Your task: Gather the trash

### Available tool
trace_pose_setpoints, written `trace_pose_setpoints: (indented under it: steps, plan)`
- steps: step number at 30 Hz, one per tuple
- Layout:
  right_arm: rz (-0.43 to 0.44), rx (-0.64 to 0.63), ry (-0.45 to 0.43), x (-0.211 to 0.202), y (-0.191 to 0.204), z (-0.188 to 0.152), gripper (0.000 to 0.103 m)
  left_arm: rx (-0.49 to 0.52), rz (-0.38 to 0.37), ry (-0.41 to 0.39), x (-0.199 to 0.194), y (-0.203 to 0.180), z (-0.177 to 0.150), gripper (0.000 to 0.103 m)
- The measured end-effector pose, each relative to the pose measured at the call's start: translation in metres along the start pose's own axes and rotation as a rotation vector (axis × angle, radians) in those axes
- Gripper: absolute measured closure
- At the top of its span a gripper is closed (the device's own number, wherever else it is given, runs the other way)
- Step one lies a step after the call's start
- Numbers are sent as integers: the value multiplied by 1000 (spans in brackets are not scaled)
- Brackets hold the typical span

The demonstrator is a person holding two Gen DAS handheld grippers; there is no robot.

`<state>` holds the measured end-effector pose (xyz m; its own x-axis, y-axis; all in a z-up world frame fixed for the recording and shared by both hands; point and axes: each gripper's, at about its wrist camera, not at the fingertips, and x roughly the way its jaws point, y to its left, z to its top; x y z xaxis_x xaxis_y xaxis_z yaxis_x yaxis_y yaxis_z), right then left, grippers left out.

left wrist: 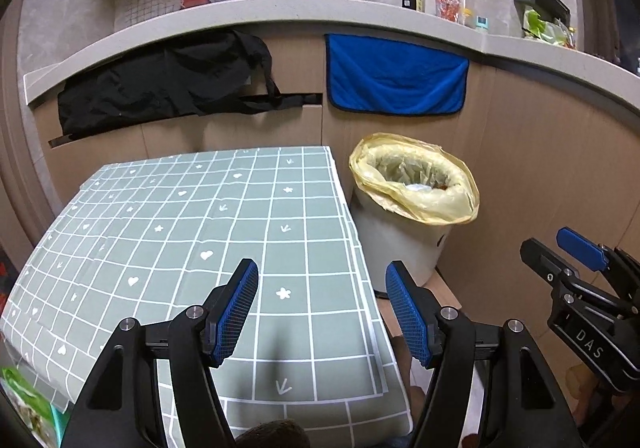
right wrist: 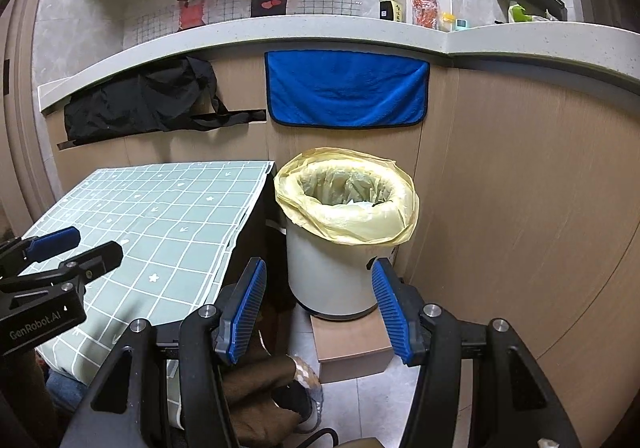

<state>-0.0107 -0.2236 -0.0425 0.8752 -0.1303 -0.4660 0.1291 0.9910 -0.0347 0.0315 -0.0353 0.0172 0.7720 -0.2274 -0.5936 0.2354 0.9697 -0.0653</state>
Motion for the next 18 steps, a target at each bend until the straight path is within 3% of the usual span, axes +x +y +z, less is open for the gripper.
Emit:
trace_pose_setpoints:
  steps: [18]
  plan:
    - [1, 3, -12, -1, 0, 1, 51, 9, 8, -41, -10, 1, 0, 36]
